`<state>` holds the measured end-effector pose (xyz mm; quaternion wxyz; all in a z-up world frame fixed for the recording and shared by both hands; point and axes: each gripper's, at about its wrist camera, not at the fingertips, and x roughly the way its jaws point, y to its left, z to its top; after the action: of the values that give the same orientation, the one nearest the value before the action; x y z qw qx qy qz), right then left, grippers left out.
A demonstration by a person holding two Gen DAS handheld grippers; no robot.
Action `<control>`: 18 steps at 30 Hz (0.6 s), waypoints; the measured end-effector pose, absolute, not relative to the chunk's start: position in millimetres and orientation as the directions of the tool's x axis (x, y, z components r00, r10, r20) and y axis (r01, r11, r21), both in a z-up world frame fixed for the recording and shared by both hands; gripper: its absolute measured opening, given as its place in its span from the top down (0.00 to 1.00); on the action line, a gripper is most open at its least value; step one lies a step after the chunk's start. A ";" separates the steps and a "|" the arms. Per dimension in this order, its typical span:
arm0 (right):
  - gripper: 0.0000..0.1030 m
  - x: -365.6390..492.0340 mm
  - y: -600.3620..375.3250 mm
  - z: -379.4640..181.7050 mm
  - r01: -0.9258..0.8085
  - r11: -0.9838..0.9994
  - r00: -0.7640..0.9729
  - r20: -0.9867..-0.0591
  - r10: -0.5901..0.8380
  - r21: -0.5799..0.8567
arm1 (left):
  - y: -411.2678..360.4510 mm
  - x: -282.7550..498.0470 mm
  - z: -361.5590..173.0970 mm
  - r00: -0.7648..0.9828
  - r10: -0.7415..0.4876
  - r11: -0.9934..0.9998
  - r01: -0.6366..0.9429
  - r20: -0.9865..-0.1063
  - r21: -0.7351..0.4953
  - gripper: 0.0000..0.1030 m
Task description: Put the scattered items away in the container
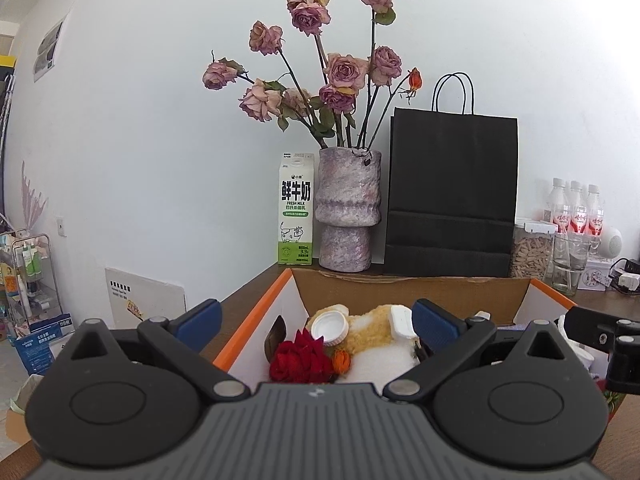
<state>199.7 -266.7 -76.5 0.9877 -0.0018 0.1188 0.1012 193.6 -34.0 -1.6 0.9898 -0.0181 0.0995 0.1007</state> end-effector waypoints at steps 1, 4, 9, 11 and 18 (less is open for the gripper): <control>0.00 196.3 -266.8 -78.3 -0.204 0.979 0.950 -0.239 0.202 0.019 | -33.9 190.4 -2.8 0.959 0.196 0.979 -0.203 -0.206 -0.011 0.00; 0.00 180.6 -268.8 -83.6 -0.226 0.974 0.942 -0.250 0.225 0.026 | -31.7 178.7 -7.5 0.954 0.187 0.981 -0.193 -0.235 0.000 0.00; 0.00 148.7 -269.0 -85.8 -0.247 0.969 0.926 -0.293 0.238 0.009 | -26.7 151.7 -10.8 0.950 0.157 0.986 -0.165 -0.271 -0.009 0.00; 0.00 134.3 -268.5 -87.2 -0.274 0.962 0.909 -0.327 0.259 0.003 | -26.3 136.8 -9.9 0.953 0.145 0.988 -0.154 -0.265 -0.014 0.00; 0.00 88.3 -274.9 -83.9 -0.268 0.963 0.885 -0.391 0.252 0.014 | -36.1 92.0 -11.6 0.943 0.082 0.997 -0.076 -0.322 0.031 0.00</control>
<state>88.3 -274.9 -83.9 0.9707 -0.0200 0.1985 0.1340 92.0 -36.1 -11.6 0.9856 0.0093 0.1640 0.0400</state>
